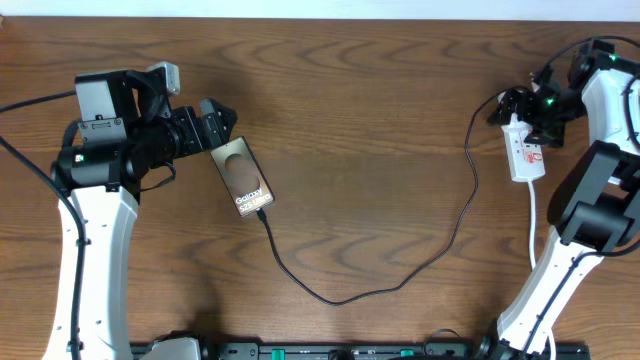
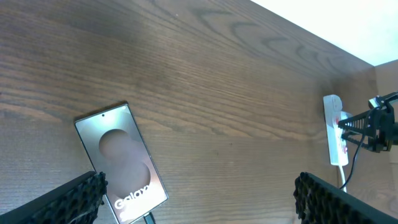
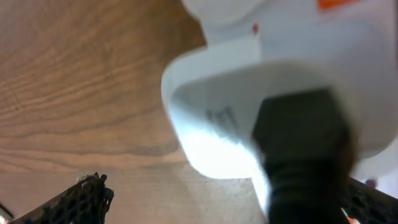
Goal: Plug charger to phone and switch on socket
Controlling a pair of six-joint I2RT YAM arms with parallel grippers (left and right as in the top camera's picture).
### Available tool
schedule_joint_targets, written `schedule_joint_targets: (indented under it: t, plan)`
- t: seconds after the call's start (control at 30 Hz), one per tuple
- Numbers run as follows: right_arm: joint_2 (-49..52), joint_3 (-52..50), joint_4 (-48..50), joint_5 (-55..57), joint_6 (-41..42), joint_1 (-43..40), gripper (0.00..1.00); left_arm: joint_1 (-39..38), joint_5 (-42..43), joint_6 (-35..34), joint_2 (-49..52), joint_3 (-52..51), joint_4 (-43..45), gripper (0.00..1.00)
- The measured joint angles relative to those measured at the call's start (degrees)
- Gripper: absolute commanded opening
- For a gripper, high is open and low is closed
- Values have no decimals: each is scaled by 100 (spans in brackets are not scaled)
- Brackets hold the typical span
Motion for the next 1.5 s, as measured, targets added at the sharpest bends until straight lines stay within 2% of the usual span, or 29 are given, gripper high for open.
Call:
schedule_joint_targets:
  t: [0.37,0.87,0.97,1.03,1.33,1.5]
  plan:
    - [13,306,-844,920,282,22,96,0,0,0,0,0,-2,98]
    - [-149,361,-1502,1945,715,-11,90,0,0,0,0,0,-9,98]
    - [-570,361,-1532,1969,769,-9,91,0,0,0,0,0,-9,98]
    - [-1137,361,-1532,1987,837,-9,99,0,0,0,0,0,-11,98]
    - [-3423,446,-1257,1989,903,-9,99,0,0,0,0,0,-13,98]
    - [-4096,457,-1174,1987,905,-9,99,0,0,2,0,0,-13,98]
